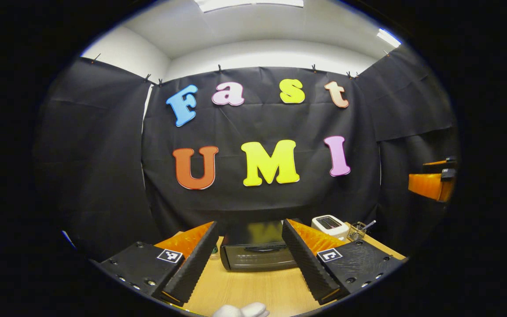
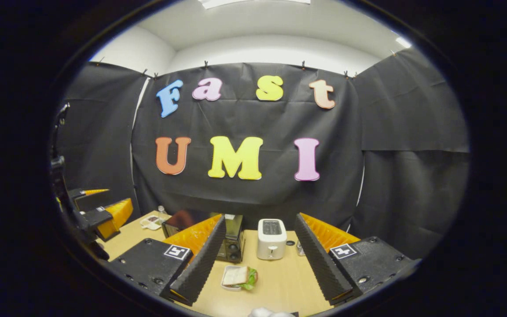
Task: Open the electric oven with the left hand, put the food in, and close the electric oven.
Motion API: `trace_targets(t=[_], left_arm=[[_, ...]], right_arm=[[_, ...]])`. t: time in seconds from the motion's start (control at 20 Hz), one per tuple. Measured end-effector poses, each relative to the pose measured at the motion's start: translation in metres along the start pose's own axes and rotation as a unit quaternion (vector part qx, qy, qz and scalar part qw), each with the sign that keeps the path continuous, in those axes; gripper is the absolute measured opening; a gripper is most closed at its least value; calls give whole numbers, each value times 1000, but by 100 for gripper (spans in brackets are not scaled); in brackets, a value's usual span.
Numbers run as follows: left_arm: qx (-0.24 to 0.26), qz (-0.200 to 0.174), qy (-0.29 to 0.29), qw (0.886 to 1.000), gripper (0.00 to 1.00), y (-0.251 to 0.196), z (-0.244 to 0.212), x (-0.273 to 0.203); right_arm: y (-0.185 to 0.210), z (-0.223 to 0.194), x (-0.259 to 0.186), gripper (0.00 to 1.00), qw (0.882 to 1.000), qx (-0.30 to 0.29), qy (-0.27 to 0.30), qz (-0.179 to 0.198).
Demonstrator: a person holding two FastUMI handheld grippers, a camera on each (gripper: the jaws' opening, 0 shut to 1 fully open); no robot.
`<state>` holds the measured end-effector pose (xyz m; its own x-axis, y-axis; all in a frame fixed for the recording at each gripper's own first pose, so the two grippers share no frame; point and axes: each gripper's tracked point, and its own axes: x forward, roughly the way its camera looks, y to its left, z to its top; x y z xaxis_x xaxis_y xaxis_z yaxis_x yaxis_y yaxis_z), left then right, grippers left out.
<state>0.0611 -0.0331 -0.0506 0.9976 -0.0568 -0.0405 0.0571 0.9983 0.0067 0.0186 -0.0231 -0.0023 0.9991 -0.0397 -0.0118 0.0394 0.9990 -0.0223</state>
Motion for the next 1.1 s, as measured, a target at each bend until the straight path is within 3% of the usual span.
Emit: trace_targets(t=[0.05,0.1,0.15,0.2,0.25,0.3,0.4,0.45,0.7,0.95,1.0,1.05,1.1], left_arm=[[-1,-3,2,1000,95,-5,-9,12],[1,-4,12,1000,95,-9,-23,25],[4,-5,19,1000,95,-14,-34,39],[6,-5,30,1000,95,-19,-48,54],[7,-7,40,999,95,-24,-61,70],[8,-7,52,999,95,-28,-77,85],[5,-2,75,997,95,-31,-106,115],[0,1,90,996,95,-32,-121,129],[7,20,135,991,96,-29,-174,190],[9,22,162,987,97,-33,-207,216],[2,20,160,987,92,-34,-206,218],[-5,21,172,985,97,-35,-210,214],[-3,19,168,986,96,-35,-206,212]], right_arm=[[-6,-1,1,90,1000,-4,0,-5],[-13,-1,1,100,1000,-9,2,-12],[-20,-1,3,100,1000,-12,3,-18],[-26,-1,5,90,1000,-14,6,-24],[-33,-3,7,100,999,-15,8,-31],[-39,-5,7,90,999,-18,12,-36],[-49,-11,12,91,998,-26,20,-47],[-54,-13,14,100,998,-29,25,-53],[-67,-25,23,95,996,-34,45,-70],[-65,-39,31,100,995,-36,67,-69],[-63,-38,31,100,995,-38,66,-67],[-63,-37,32,100,995,-37,63,-66],[-63,-37,33,100,995,-34,62,-65]])
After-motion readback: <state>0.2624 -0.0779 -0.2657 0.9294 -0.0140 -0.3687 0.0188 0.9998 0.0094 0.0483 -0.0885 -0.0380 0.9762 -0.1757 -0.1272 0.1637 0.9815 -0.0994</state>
